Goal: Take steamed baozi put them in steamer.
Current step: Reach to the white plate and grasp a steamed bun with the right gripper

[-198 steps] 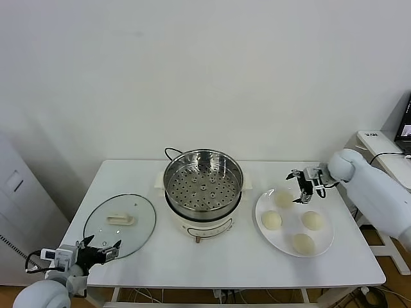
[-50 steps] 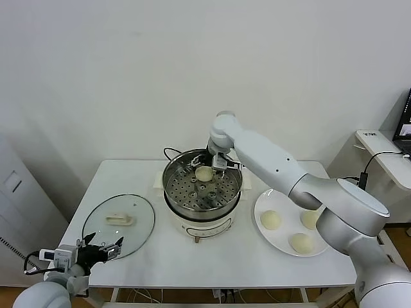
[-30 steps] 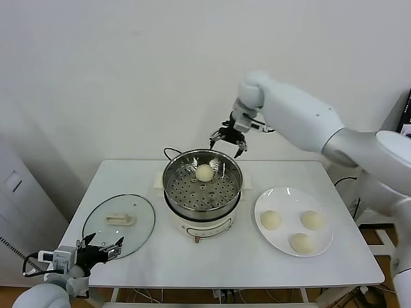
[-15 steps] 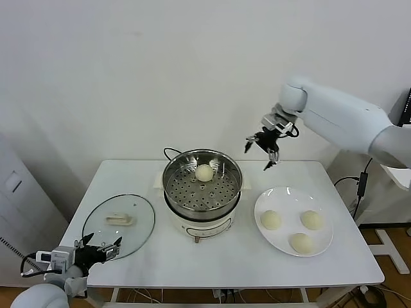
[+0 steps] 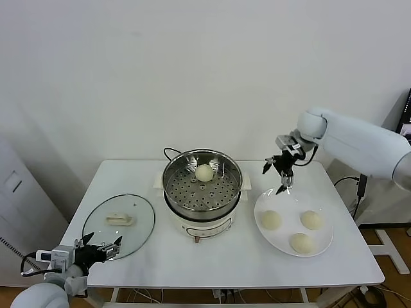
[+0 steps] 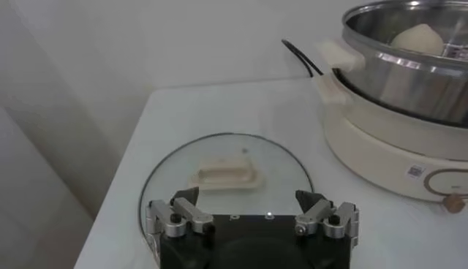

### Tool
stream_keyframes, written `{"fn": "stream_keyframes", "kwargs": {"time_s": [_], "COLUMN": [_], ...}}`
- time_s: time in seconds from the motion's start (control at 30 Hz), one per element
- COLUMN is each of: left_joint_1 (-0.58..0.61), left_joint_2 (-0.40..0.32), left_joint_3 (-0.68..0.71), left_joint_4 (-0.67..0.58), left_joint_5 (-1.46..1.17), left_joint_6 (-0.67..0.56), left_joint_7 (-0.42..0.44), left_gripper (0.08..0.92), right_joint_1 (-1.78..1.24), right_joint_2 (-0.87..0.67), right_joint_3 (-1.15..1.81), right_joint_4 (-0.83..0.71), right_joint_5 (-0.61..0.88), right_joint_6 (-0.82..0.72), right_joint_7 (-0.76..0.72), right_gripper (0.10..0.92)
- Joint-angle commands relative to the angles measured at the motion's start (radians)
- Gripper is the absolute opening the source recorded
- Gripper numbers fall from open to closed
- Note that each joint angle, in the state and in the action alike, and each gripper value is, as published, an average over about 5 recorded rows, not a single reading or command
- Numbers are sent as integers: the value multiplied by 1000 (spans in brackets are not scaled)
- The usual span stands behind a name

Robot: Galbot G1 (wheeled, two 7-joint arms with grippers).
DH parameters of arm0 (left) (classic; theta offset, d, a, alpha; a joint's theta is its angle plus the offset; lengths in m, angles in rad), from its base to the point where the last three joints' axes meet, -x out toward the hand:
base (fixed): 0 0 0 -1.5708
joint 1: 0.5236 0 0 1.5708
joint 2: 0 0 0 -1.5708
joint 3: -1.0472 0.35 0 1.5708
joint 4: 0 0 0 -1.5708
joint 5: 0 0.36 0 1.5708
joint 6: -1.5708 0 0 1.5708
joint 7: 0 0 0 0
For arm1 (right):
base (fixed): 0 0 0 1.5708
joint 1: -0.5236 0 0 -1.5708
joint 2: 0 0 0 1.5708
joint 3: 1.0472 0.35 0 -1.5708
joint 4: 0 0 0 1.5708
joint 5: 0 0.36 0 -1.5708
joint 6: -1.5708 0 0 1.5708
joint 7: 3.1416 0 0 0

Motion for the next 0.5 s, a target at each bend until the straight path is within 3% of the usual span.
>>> {"fn": "stream_keyframes", "kwargs": {"time_s": [0.03,0.5], "left_joint_1": [0,2], "left_joint_2": [-1,-6], "left_joint_3": [1,4], "left_joint_4": [1,-2], "left_joint_5": [-1,0], "left_joint_6": [0,1], "left_joint_7": [1,1], "left_gripper": [823,823], "right_joint_1": [-101,-249], "right_joint_2": [-60,-71], "right_joint_3": [8,89], "right_joint_4": [52,45], "right_joint_5": [4,-78], "right_joint_6": [-83,-98], "right_joint_7": [58,110], "right_gripper": [823,823]}}
